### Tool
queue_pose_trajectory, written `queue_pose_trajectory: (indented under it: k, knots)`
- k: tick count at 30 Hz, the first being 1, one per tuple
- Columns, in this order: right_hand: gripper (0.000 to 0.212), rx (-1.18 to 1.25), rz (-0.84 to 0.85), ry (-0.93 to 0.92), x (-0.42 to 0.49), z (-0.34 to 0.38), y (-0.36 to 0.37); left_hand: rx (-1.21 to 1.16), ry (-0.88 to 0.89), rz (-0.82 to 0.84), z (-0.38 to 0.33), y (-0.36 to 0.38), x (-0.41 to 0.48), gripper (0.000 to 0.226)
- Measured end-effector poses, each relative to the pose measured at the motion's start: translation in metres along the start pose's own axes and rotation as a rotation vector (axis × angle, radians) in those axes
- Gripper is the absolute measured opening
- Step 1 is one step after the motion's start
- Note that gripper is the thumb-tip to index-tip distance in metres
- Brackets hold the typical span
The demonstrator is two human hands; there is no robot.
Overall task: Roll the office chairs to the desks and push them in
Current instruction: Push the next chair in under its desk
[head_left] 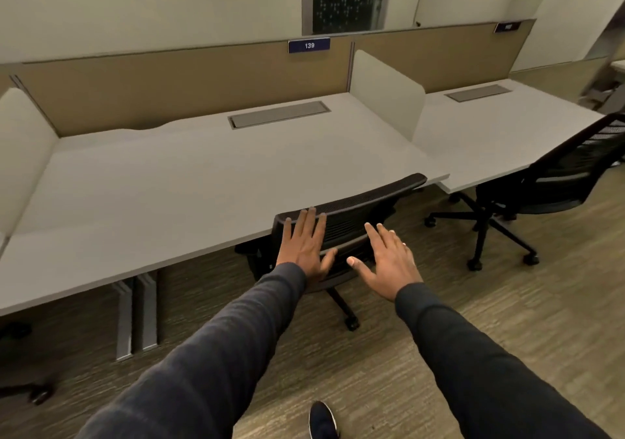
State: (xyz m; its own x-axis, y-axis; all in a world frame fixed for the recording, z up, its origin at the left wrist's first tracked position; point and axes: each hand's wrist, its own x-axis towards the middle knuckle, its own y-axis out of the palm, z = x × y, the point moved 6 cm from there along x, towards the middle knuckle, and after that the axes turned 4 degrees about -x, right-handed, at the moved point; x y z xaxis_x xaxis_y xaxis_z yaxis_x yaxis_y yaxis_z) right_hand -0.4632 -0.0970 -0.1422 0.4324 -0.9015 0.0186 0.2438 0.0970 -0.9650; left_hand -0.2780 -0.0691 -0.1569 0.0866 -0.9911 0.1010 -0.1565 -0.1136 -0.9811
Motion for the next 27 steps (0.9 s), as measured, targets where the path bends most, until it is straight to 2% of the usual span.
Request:
queue_pose_trajectory:
  k: [3,8,12,17,22,27]
  knots:
    - [0.089,-0.017,0.003,-0.002,0.032,-0.023,-0.009,0.008,-0.098,0.0,0.006,0.001,0.037,0.086]
    - [0.09,-0.067,0.046,-0.015,0.079,-0.055,-0.017,0.071,-0.262,0.104,0.025,0.016,0.08,0.083]
    - [0.09,-0.092,0.082,-0.021,0.108,-0.071,-0.016,0.09,-0.213,0.124,0.033,0.016,0.102,0.071]
    - [0.093,-0.118,0.121,-0.06,0.127,-0.076,-0.008,0.086,-0.168,0.13,0.034,0.018,0.091,0.083]
    - [0.094,-0.165,0.141,-0.139,0.135,-0.085,-0.001,0.076,-0.185,0.125,0.025,0.018,0.069,0.085]
    - [0.117,-0.225,0.137,-0.204,0.135,-0.118,-0.01,0.115,-0.189,0.087,0.012,0.013,0.033,0.084]
